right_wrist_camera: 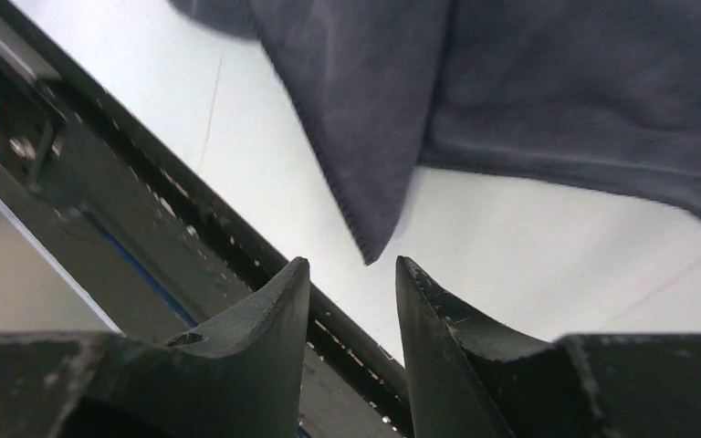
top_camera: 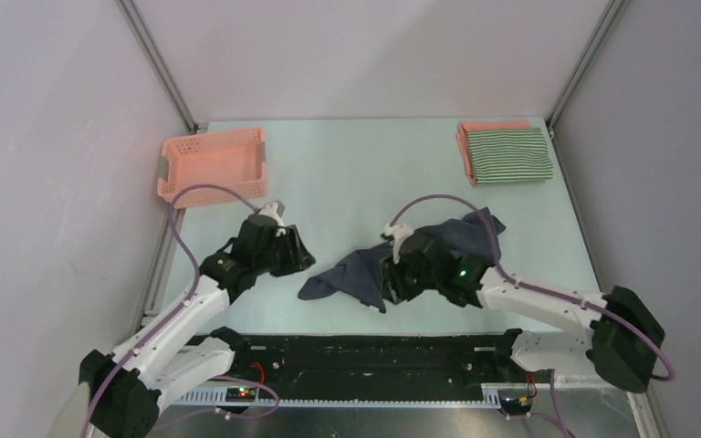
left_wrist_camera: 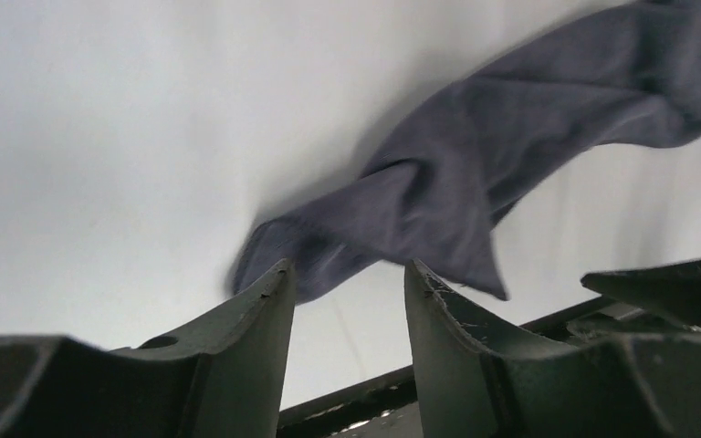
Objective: Fold and stack the mixed laundry pile
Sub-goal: Flatten out the skirt at the center of the board.
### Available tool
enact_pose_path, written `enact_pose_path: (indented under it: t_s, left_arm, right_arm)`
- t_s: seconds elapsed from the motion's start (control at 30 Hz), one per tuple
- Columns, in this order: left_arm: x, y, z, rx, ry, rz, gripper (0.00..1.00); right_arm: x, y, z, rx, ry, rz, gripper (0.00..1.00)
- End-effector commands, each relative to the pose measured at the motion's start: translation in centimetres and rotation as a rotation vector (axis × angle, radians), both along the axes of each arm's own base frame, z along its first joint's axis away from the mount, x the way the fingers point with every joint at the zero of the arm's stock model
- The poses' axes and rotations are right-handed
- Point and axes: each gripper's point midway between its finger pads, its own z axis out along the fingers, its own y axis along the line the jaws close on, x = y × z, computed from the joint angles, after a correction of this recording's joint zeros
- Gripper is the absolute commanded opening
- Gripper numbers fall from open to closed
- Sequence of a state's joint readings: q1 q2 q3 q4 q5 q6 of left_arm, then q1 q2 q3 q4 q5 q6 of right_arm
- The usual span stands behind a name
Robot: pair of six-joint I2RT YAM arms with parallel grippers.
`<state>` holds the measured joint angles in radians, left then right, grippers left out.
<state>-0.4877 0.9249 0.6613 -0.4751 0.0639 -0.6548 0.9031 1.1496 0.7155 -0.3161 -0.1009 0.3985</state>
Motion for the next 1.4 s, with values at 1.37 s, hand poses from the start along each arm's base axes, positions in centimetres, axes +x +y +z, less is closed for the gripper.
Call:
enact_pose_path:
  t_s: [1.37]
  left_arm:
    - [-5.2,3.0,-12.3,0.076,0.219,0.126,0.38]
  right_arm:
    - [-1.4,1.4,-9.3,-0.220,-0.062,-0.091,0.41]
